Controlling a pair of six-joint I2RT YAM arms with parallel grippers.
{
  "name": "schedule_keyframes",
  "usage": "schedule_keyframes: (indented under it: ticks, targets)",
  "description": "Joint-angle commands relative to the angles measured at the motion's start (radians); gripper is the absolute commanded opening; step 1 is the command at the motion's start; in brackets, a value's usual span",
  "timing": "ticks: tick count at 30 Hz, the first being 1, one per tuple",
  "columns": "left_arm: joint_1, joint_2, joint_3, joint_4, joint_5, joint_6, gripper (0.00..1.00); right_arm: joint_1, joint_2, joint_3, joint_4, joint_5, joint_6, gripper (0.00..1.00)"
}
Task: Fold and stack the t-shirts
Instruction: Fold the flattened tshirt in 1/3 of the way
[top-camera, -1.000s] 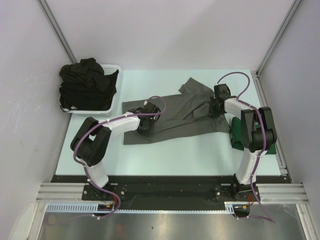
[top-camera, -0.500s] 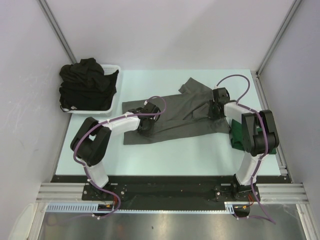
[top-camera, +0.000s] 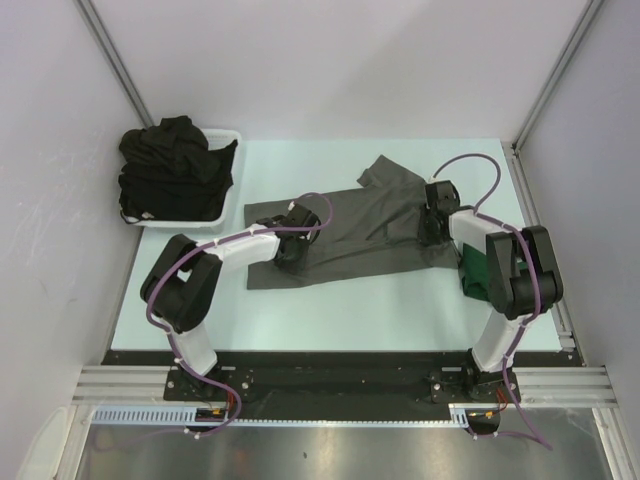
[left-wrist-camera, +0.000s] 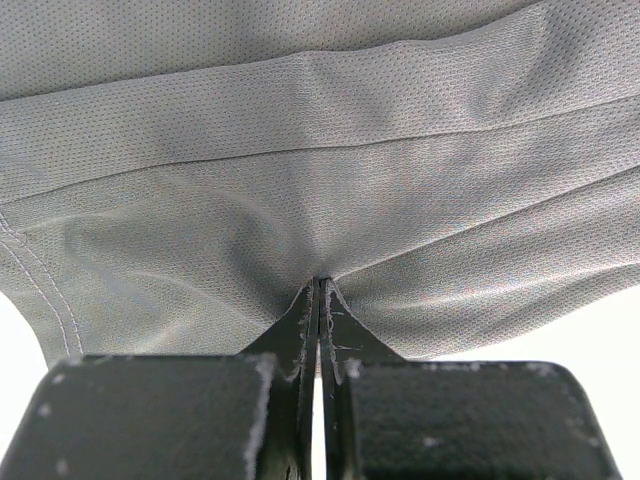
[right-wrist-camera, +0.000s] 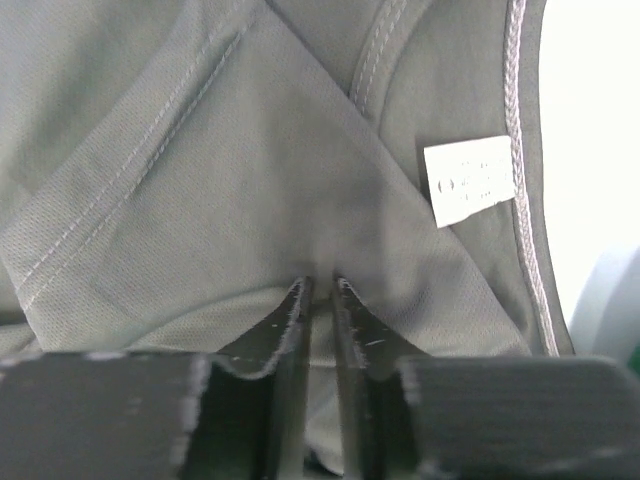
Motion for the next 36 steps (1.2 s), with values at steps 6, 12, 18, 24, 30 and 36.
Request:
schedule_keyframes:
  ticks: [6,12,18,24,30,36]
  targets:
    - [0.006,-0.041,-0.007,-0.015,0.012,0.019,0.00,-0.009,0.070,0.154,-0.206,0.077,-0.047,0.29]
    - [0.006,-0.059,-0.035,-0.010,0.018,0.021,0.00,-0.018,0.107,0.298,-0.225,0.088,-0.058,0.31]
    - [0.006,-0.061,-0.030,-0.013,0.022,0.022,0.00,-0.021,0.151,0.358,-0.204,0.103,-0.079,0.29]
    - [0.006,-0.069,-0.023,-0.022,0.020,0.024,0.00,-0.044,0.222,0.395,-0.204,0.110,-0.092,0.09]
    - [0.006,-0.064,0.008,-0.039,0.017,0.029,0.00,-0.079,0.265,0.404,-0.193,0.111,-0.107,0.02]
    - [0.006,-0.049,0.032,-0.044,0.022,0.025,0.00,-0.104,0.297,0.424,-0.198,0.099,-0.125,0.00]
